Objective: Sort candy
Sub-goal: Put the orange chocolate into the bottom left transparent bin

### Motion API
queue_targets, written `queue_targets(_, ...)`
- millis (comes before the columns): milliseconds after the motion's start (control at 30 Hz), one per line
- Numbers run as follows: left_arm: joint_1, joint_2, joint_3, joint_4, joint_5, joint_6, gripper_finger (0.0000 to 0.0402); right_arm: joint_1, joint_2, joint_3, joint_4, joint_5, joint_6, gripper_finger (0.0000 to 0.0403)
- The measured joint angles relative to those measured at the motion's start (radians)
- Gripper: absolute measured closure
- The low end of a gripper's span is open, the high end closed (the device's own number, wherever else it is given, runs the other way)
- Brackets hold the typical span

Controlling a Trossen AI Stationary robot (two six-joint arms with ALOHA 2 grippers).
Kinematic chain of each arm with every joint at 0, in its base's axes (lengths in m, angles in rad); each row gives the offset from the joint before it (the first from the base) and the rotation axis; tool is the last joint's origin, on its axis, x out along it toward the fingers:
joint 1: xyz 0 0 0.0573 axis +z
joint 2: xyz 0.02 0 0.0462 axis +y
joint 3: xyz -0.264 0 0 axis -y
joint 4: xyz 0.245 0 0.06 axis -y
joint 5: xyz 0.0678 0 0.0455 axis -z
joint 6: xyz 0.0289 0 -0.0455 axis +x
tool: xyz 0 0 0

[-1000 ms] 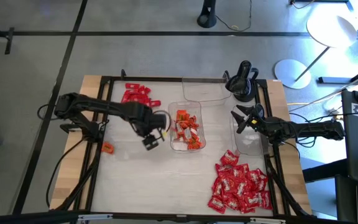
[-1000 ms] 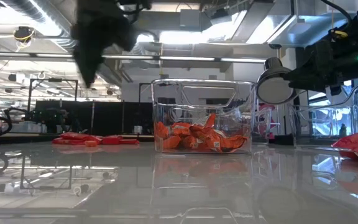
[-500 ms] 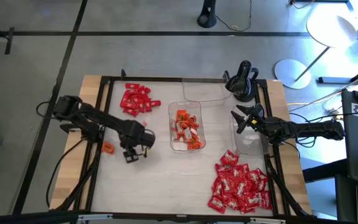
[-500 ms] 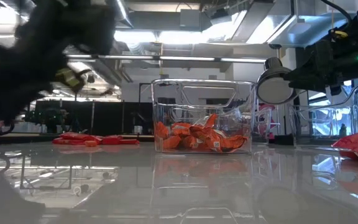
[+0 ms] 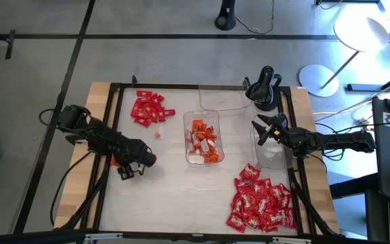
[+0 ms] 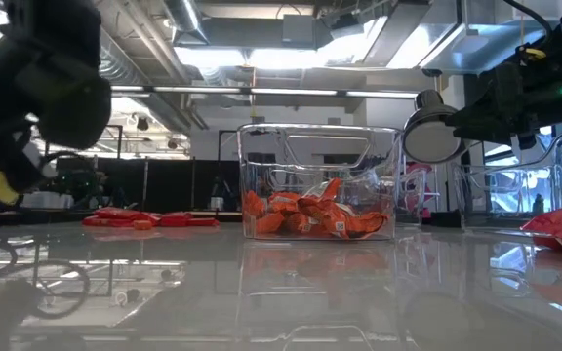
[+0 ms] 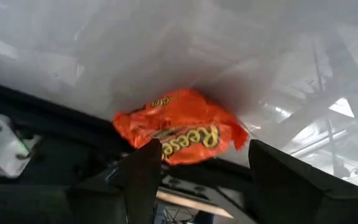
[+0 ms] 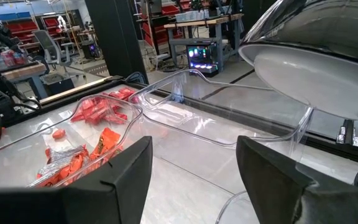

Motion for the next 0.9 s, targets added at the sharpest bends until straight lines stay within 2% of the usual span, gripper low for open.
queue_targets(133, -0.007, -0.001, -0.046, 0.071, 0.006, -0.029, 0.0173, 0.000, 0.000, 0.000, 0.000, 0.000, 0.000, 0.0173)
queue_targets(367, -0.008, -0.002, -0.076, 0.092, 0.009, 0.006, 0.0179, 0.000, 0.000, 0.000, 0.000, 0.000, 0.002, 0.0173)
queue_targets(467, -0.009, -0.001, -0.073, 0.087, -0.009, 0.012, 0.0206, 0.000, 0.000, 0.000, 0.000, 0.000, 0.002, 0.0173)
queue_targets(733, -0.010, 0.002, -0.047, 0.061, -0.031, -0.022, 0.0312, 0.000, 0.000, 0.000, 0.000, 0.000, 0.003, 0.0173)
queue_targets(900, -0.010, 0.002, -0.004, 0.041, -0.042, -0.035, 0.0346, 0.000, 0.000, 0.000, 0.000, 0.000, 0.003, 0.0173)
